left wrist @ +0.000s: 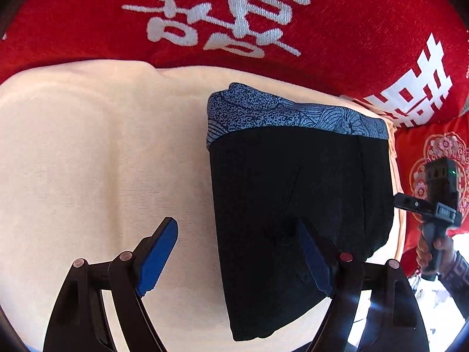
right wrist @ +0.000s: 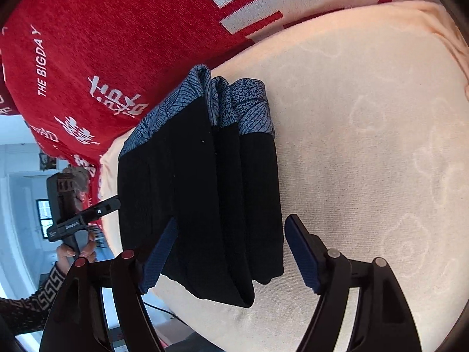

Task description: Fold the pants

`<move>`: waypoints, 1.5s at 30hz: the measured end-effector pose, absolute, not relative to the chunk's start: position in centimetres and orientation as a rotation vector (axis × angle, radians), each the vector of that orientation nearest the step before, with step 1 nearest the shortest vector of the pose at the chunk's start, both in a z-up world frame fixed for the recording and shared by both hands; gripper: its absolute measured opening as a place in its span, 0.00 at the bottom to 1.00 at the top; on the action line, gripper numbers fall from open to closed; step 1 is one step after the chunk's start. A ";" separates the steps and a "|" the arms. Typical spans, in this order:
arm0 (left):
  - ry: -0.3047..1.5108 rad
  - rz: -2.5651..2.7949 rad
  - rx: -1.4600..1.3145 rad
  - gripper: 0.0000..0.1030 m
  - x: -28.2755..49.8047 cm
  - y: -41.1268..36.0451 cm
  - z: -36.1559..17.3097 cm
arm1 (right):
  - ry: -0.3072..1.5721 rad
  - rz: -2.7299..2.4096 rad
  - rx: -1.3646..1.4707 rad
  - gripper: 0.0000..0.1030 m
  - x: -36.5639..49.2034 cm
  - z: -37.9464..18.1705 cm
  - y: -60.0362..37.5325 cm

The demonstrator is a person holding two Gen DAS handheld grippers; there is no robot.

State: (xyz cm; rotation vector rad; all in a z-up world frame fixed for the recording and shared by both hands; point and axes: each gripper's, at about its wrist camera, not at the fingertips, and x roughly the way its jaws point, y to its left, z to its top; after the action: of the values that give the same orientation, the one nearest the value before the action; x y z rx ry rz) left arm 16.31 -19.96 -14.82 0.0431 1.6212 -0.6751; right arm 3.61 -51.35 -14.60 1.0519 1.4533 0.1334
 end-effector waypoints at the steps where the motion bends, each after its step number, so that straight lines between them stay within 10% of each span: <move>1: 1.628 -0.685 0.035 0.81 16.4 -20.0 -15.1 | 1.448 0.151 1.066 0.77 3.6 -15.1 -51.5; 17: 1.607 -0.745 -0.156 0.90 16.3 -21.0 -19.0 | 1.381 0.300 1.227 0.77 6.1 -19.1 -51.0; 25: 1.515 -0.722 -0.134 0.55 14.3 -21.5 -14.7 | 1.367 0.267 1.247 0.44 5.6 -16.0 -50.9; 45: 1.536 -0.698 -0.029 0.54 5.3 -13.4 -9.7 | 1.375 0.271 1.302 0.43 -4.9 -11.5 -42.0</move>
State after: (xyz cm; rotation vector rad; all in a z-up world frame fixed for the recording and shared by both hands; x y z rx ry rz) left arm 5.35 -13.35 -9.69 -0.0291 1.5360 -0.6983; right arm -4.89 -41.98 -11.50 1.3022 1.3750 0.2710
